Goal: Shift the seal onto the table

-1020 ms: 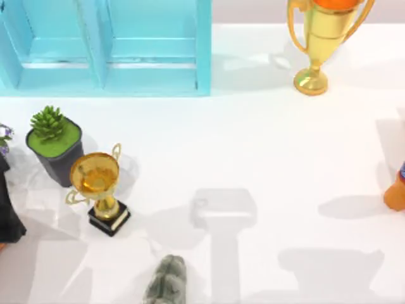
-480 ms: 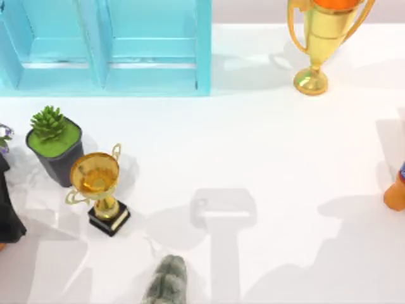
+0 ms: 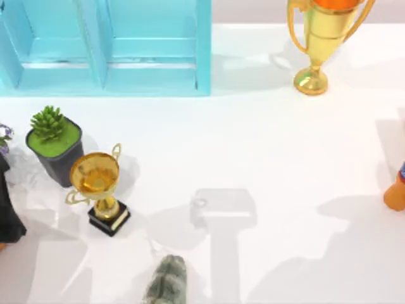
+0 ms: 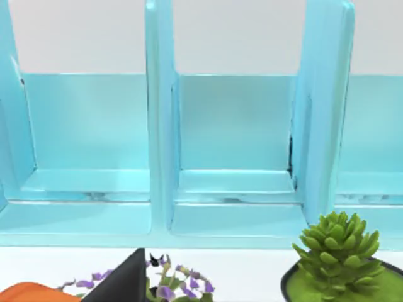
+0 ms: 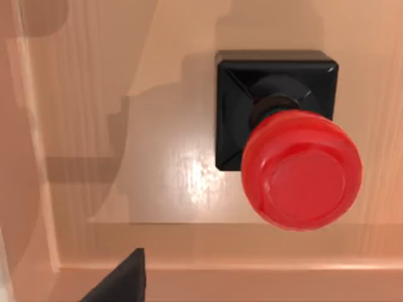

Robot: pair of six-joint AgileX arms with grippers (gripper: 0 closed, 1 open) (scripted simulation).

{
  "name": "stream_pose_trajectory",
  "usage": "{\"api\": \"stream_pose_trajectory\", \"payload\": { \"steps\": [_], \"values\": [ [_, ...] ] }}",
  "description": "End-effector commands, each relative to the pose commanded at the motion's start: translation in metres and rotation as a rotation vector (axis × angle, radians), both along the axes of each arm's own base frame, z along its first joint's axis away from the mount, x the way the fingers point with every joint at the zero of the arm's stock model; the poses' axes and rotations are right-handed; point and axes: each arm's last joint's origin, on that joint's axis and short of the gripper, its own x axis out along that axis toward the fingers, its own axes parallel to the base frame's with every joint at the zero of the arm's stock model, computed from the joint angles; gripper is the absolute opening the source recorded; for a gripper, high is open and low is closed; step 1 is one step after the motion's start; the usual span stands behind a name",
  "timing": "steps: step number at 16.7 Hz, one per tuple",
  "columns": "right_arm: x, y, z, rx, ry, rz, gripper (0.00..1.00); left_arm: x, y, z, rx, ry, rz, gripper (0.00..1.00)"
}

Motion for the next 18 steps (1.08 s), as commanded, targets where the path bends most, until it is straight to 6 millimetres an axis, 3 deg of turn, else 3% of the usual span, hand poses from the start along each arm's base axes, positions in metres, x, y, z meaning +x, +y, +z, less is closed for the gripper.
{"api": "stream_pose_trajectory", "payload": {
  "steps": [3,10,15,18],
  "values": [
    [0.001,-0.001,-0.020,0.004,0.007,-0.003,1.00,0.000,0.000,0.000,0.000,0.000,0.000,1.00],
    [0.000,-0.001,-0.095,0.000,-0.001,-0.003,1.00,0.000,0.000,0.000,0.000,0.000,0.000,1.00],
    [0.000,-0.001,-0.099,0.001,0.002,-0.003,1.00,0.000,0.000,0.000,0.000,0.000,0.000,1.00],
    [0.000,-0.001,-0.099,0.001,0.002,-0.003,0.77,0.000,0.000,0.000,0.000,0.000,0.000,1.00]
  ]
}}
